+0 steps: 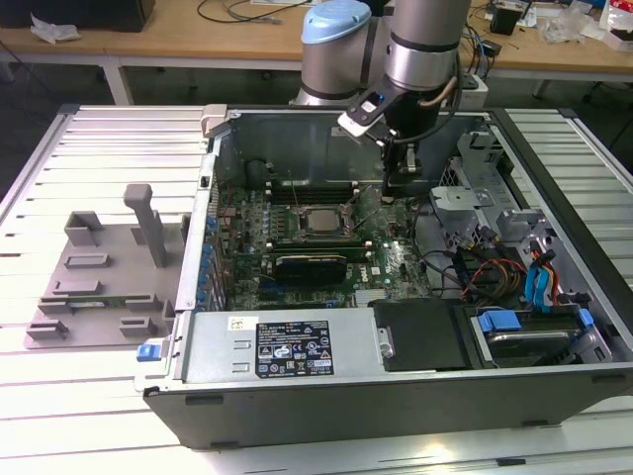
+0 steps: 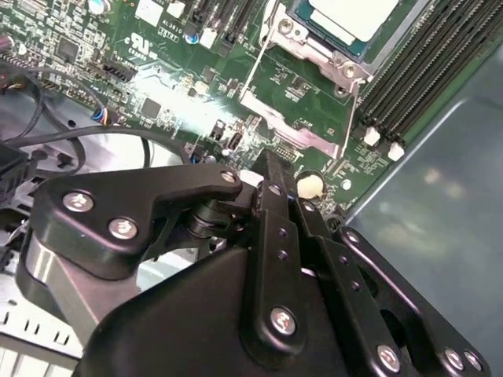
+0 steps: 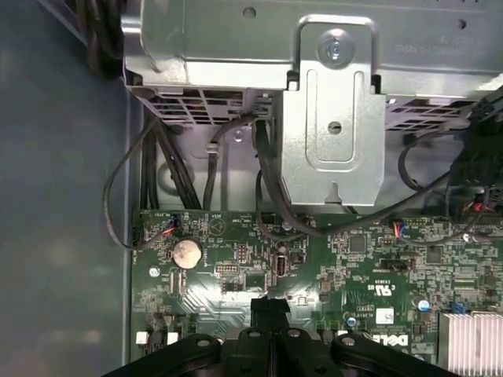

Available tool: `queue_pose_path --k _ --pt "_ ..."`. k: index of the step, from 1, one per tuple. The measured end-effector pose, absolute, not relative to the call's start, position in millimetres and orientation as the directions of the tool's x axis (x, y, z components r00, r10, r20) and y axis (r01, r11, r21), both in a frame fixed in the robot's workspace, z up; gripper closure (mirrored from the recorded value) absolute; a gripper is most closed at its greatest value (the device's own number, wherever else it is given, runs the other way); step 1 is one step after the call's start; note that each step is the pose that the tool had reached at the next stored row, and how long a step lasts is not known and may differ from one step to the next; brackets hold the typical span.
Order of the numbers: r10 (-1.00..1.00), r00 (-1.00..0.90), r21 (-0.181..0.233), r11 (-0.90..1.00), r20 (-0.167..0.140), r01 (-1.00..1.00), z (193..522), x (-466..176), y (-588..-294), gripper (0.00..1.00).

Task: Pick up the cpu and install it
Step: 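Close the cpu cover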

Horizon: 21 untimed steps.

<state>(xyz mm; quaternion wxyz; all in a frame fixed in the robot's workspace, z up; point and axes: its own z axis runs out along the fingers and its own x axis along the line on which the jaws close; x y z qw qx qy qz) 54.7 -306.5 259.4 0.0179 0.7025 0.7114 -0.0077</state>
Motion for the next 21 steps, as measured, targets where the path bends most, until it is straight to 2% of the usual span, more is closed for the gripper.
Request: queue_pose_path --k 13,21 --pt "0.999 -0.012 0.012 0.013 -0.037 1.0 247 51 -306 0.89" --pt "0.999 -0.012 0.012 0.013 -0.038 1.0 248 11 -307 0.89"
